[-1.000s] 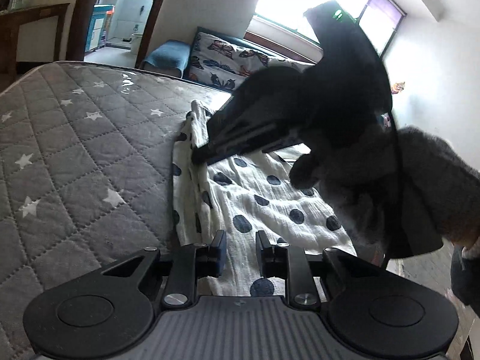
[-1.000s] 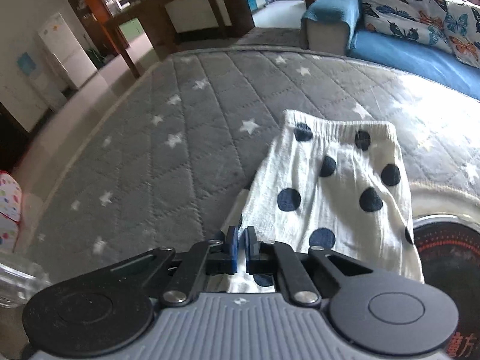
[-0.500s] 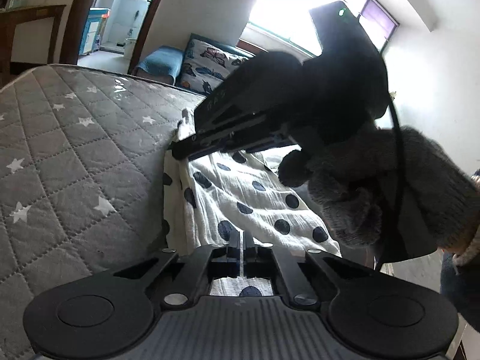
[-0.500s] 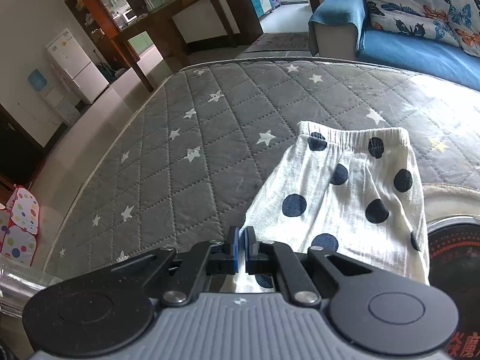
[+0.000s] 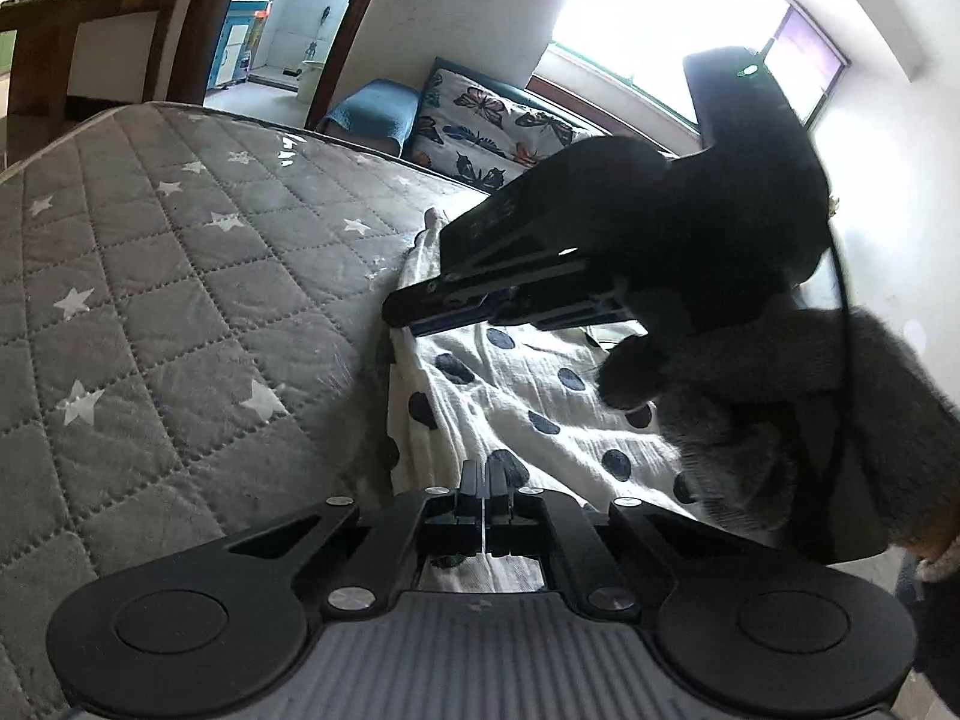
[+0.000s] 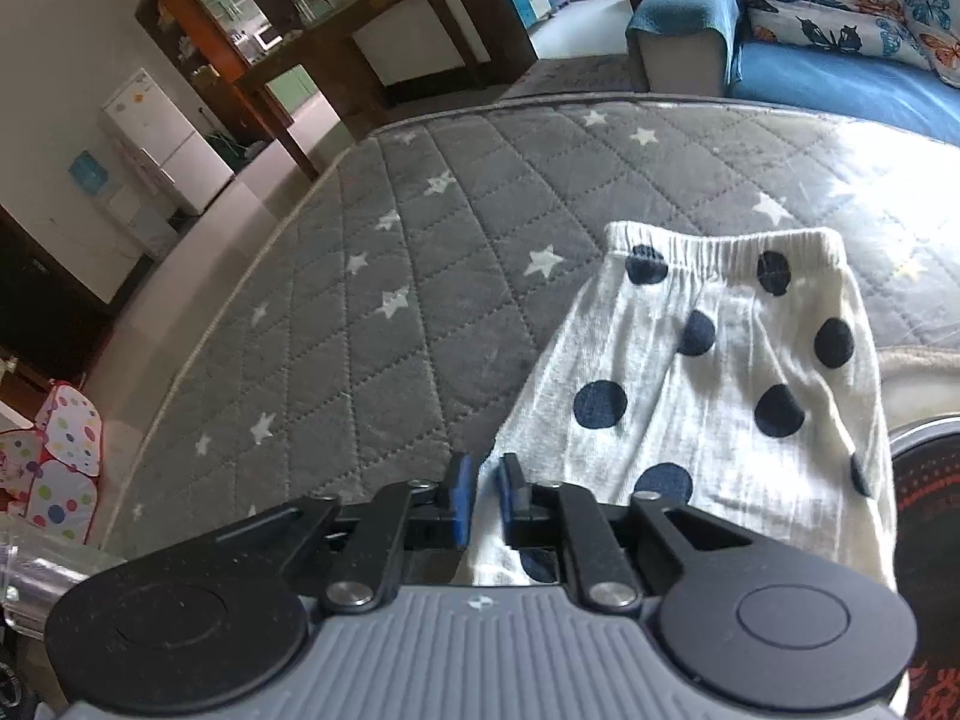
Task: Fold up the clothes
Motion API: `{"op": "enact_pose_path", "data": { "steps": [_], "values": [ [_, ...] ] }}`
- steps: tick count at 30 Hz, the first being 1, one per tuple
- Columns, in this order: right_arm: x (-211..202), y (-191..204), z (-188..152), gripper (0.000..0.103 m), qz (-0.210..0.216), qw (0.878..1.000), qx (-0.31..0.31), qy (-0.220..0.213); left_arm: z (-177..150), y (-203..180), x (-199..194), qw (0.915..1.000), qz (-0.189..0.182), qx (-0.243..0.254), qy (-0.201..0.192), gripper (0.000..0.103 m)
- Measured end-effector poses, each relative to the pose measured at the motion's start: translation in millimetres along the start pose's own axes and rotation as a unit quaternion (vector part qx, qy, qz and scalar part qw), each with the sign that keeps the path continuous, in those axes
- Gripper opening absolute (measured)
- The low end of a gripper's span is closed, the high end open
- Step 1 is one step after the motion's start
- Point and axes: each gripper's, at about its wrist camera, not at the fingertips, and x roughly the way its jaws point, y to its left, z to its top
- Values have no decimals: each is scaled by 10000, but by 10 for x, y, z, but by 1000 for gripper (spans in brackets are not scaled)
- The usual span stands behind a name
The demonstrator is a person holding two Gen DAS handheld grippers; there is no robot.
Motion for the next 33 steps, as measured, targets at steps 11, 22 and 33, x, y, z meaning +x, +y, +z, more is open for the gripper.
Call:
{"op": "enact_pose_path", "data": {
  "steps": [11,22,33],
  "values": [
    [-666,-274,-185,17,-287,9986,-439,33,41,-30,-8,9991,368,198,-35,0],
    [-1210,-688,-811,17,-501,9976,-436,180,46,-355,120,9980,-16,622,61,1],
    [-1435,-1121,-1257,17,-389,9990,-135,176,-11,-392,226,9966,246,767,165,1]
  ]
}}
